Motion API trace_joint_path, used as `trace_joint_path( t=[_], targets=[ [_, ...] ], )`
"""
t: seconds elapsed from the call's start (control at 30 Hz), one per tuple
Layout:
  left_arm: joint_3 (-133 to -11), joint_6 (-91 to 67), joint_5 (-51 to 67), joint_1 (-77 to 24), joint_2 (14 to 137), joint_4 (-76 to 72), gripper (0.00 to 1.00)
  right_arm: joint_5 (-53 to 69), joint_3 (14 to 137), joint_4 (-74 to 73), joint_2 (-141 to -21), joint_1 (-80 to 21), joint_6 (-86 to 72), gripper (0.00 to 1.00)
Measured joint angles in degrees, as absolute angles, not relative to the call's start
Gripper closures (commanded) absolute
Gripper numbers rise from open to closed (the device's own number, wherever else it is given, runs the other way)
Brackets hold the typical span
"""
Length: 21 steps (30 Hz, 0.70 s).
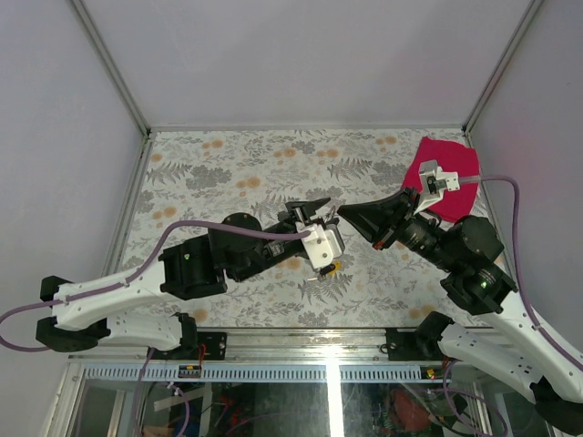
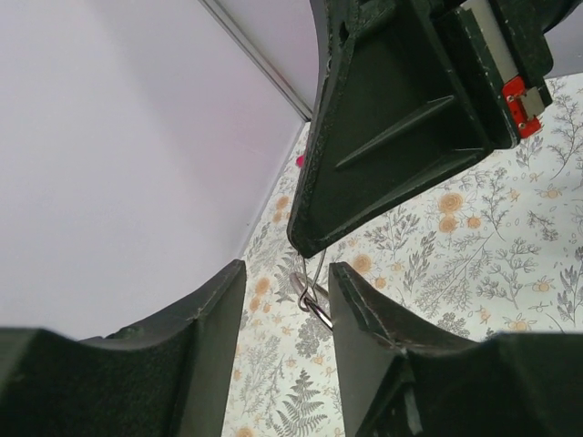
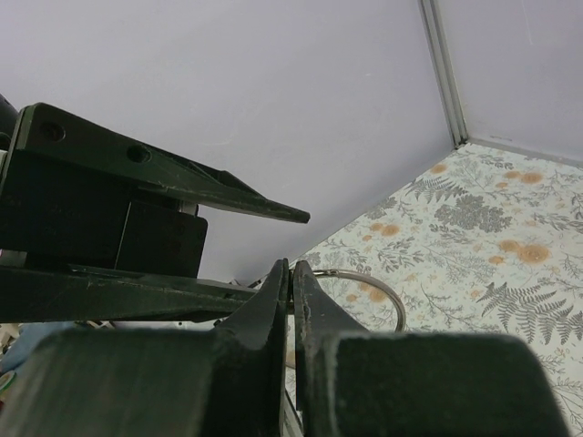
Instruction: Put the keys on the keyring
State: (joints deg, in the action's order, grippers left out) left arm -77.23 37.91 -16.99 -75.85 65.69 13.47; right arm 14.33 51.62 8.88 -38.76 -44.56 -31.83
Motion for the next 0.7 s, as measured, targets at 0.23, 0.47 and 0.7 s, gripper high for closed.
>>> trace_joint_path(
  t=[0.23, 0.47, 0.7],
  targets=[
    [-77.21, 39.07, -17.82, -76.55, 65.91, 13.45, 0.69, 14.55, 51.81, 8.86, -38.76, -44.56, -31.48, 1.0],
    [-77.21, 39.97, -18.68, -77.21, 66.5, 13.52, 0.69, 14.52, 51.9, 8.88, -38.76, -44.56, -31.44, 1.0],
    [-76.99, 40.6, -19.51, -77.56, 66.96, 13.67, 0.71, 14.52, 51.92, 8.88, -38.61, -44.56, -31.33, 1.0]
  ],
)
